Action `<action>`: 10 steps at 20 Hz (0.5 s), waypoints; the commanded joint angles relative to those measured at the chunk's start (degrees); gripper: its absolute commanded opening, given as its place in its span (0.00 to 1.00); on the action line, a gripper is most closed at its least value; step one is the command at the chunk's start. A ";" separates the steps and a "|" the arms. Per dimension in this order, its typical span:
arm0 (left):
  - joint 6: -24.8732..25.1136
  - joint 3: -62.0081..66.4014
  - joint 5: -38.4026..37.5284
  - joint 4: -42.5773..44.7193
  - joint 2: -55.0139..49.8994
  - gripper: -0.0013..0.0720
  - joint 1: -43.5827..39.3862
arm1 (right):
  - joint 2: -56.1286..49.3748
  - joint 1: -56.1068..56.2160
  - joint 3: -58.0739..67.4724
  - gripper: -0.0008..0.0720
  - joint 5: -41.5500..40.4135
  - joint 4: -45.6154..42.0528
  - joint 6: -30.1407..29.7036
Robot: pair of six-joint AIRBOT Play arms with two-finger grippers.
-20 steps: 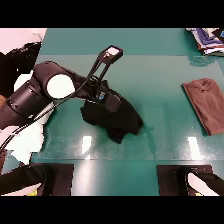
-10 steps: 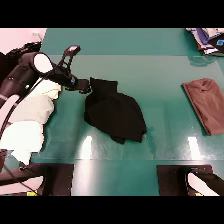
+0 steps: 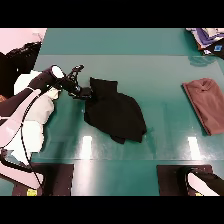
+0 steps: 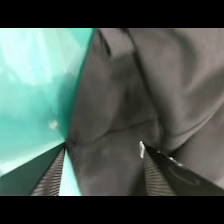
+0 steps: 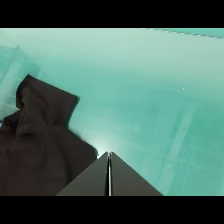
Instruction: Fold the shirts.
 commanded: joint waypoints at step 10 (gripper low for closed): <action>1.46 9.86 -4.76 5.31 1.46 0.05 0.24 | 0.04 -0.02 -9.66 0.04 9.20 -2.67 4.55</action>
